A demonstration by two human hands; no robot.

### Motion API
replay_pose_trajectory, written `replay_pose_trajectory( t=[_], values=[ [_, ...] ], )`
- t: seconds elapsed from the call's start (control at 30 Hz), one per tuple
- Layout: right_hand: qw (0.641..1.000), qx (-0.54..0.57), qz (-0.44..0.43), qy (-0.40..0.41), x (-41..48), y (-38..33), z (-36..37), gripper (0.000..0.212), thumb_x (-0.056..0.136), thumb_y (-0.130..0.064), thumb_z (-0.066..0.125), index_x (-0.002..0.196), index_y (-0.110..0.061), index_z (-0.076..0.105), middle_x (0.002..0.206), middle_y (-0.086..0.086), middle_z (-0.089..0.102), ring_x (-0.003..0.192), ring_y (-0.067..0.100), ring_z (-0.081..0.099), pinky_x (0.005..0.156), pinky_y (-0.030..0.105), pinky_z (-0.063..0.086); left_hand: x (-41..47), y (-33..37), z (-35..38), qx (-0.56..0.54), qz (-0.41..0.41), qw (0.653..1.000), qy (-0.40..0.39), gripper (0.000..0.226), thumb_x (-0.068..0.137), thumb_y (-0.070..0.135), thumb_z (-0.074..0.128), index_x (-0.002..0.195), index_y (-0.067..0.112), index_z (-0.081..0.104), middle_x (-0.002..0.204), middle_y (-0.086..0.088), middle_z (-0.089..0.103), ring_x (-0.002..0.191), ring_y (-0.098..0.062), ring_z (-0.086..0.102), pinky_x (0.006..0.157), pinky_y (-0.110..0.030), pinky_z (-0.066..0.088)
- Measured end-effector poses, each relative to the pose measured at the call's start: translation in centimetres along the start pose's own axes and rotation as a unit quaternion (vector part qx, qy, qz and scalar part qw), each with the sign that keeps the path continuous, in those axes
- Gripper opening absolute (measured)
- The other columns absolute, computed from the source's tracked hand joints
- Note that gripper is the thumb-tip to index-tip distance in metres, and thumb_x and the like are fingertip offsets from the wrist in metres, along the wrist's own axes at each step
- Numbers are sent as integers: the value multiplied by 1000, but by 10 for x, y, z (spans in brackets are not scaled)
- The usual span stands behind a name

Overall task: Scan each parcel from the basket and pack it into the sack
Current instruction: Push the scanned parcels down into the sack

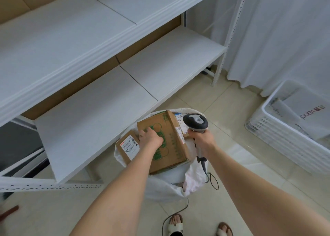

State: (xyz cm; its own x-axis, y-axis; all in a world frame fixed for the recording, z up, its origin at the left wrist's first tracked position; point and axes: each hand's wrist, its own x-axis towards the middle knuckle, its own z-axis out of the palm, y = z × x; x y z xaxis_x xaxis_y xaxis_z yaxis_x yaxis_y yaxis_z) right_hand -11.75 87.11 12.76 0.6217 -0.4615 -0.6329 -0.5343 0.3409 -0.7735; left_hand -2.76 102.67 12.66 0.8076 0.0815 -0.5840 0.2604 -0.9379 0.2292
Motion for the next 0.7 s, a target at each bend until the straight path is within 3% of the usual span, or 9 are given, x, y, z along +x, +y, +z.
replay_pose_trajectory(
  t=[0.1, 0.17, 0.27, 0.4, 0.7],
  values=[
    [999, 36, 1, 1, -9, -10, -21, 5, 86, -3, 68, 86, -6, 64, 80, 13, 65, 75, 26, 62, 85, 44, 54, -16, 24, -6, 20, 31, 998, 44, 54, 88, 27, 61, 137, 14, 42, 145, -13, 32, 127, -30, 42, 92, -39, 45],
    [998, 54, -15, 5, -18, -20, -44, 10, 86, -3, 68, 80, -7, 61, 75, 11, 59, 67, 21, 55, 72, 38, 52, -29, 53, -7, 15, 72, 995, 64, 44, 88, 27, 61, 130, 15, 51, 137, -12, 44, 117, -28, 51, 87, -37, 48],
    [994, 104, -37, -1, -34, -35, -92, 11, 88, -2, 65, 80, -7, 59, 70, 10, 54, 60, 16, 49, 59, 28, 45, -59, 110, 5, -4, 127, 991, 50, 42, 89, 22, 59, 130, 16, 51, 131, -12, 45, 102, -25, 58, 79, -32, 52],
    [983, 182, -23, 30, -43, -55, -167, 14, 88, -1, 62, 79, -9, 56, 66, 7, 54, 56, 15, 49, 55, 26, 42, -108, 190, 42, 11, 198, 980, 24, 47, 88, 20, 58, 134, 16, 49, 136, -14, 40, 111, -29, 54, 95, -39, 49],
    [959, 267, 0, 98, -28, -82, -310, 15, 77, 2, 59, 86, -8, 54, 65, 8, 54, 61, 20, 51, 65, 33, 45, -186, 325, 118, 21, 293, 955, -30, 46, 90, 19, 59, 135, 18, 48, 138, -11, 38, 112, -28, 53, 99, -40, 45]
  ],
)
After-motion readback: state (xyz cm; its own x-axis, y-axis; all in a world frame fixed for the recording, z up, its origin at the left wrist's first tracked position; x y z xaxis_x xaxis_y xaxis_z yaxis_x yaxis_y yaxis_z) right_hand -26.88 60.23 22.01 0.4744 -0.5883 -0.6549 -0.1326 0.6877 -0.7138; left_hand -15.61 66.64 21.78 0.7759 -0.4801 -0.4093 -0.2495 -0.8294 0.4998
